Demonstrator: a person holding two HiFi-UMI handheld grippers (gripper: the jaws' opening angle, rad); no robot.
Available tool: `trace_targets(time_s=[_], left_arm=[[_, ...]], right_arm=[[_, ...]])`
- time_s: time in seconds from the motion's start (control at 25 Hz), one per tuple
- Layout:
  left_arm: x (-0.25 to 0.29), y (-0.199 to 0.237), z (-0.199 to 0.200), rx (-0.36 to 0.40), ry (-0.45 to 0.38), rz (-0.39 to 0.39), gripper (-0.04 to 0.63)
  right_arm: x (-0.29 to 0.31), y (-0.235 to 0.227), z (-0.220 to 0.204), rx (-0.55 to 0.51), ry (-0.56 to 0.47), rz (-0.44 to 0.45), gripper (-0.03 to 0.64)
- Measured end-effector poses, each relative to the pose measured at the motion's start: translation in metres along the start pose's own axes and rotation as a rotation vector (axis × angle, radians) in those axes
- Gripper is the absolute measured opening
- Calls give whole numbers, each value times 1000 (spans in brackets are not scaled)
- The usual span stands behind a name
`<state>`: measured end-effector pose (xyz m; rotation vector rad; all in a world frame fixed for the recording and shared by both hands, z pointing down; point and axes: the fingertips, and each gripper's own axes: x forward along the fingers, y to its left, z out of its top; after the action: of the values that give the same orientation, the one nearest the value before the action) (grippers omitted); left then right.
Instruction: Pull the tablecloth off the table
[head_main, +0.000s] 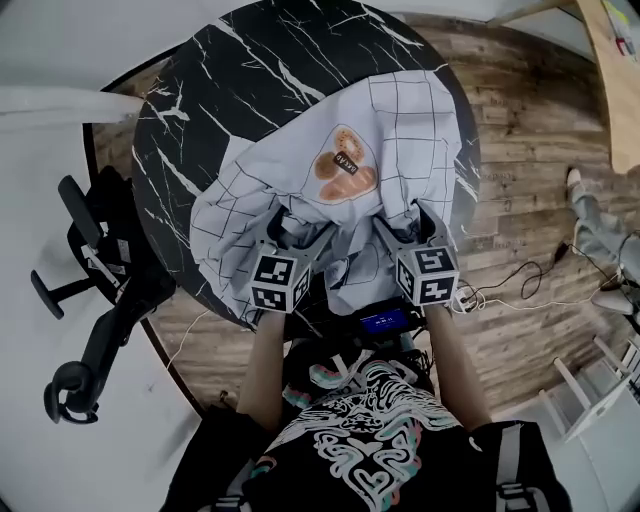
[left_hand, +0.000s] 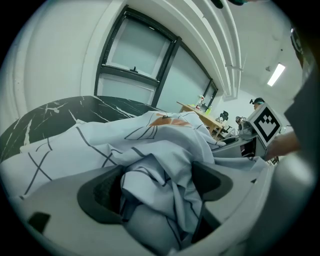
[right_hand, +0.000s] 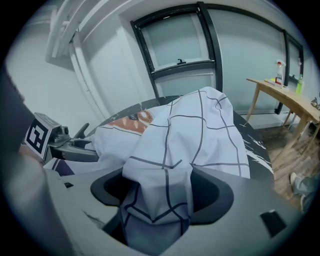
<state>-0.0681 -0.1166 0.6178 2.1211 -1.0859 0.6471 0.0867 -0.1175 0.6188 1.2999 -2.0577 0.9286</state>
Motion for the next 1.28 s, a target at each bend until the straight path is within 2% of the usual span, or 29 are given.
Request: trace_targets(time_s=[0.6, 0.84, 0.92, 1.04, 1.28], left_arm=[[3, 2, -1, 3, 8, 27, 428], [2, -1, -3, 4, 2, 33, 398], [1, -3, -1, 10, -9, 31, 368], [-2, -9, 1, 24, -32, 37, 272], [-2, -14, 2, 25, -29, 27, 183]], right_arm=[[6, -1, -2, 5, 14, -4, 337], [6, 1, -3, 4, 9, -6, 333], [5, 2, -1, -2, -18, 5, 321], [2, 3, 0, -14, -52, 20, 291], [0, 7, 2, -21, -67, 31, 201]])
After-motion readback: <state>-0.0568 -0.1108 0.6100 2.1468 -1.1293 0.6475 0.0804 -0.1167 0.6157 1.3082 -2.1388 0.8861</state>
